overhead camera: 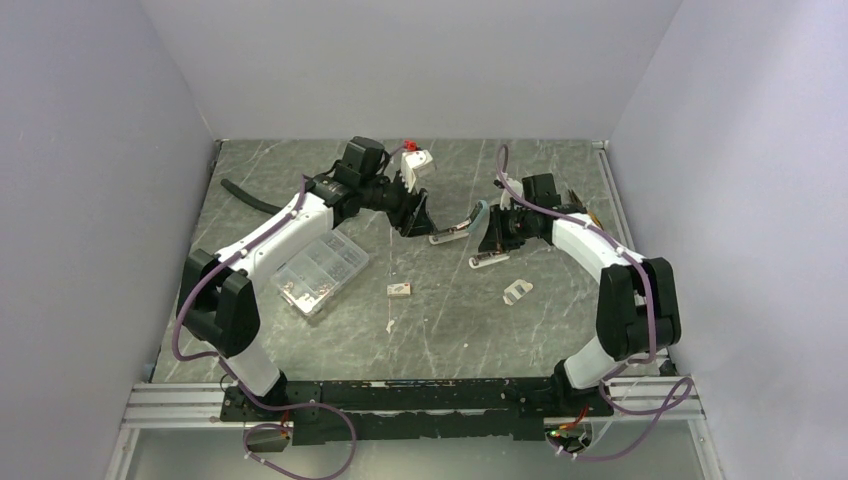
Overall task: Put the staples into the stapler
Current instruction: Pick up the staple from the center of the board, then install the staple into the stapler.
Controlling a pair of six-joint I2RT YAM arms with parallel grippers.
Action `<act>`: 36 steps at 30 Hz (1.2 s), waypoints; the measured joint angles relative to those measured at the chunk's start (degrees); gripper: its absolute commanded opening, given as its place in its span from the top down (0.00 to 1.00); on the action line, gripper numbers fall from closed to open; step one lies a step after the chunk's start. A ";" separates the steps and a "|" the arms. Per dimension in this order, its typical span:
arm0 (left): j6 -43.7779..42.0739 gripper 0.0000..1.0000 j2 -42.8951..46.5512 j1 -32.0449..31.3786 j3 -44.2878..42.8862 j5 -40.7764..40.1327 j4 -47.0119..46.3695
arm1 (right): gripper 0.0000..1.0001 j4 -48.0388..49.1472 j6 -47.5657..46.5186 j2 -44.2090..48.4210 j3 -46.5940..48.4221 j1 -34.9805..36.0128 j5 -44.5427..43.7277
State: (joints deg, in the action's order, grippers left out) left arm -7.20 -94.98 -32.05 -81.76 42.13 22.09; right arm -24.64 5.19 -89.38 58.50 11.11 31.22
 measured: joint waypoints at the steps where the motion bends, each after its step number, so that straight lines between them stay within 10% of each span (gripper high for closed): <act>1: 0.31 0.36 0.00 0.00 0.00 0.00 0.00 | 1.00 -0.15 0.00 -0.31 0.22 0.09 -0.33; 36: 2.60 0.37 -0.13 0.07 0.00 2.03 -0.04 | 1.00 -1.92 0.63 -8.37 3.76 0.24 -2.86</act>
State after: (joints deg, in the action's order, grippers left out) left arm -4.60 -95.11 -31.99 -81.76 44.16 22.04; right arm -26.57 5.82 -97.76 62.26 11.35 28.36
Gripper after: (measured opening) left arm 0.634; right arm 0.106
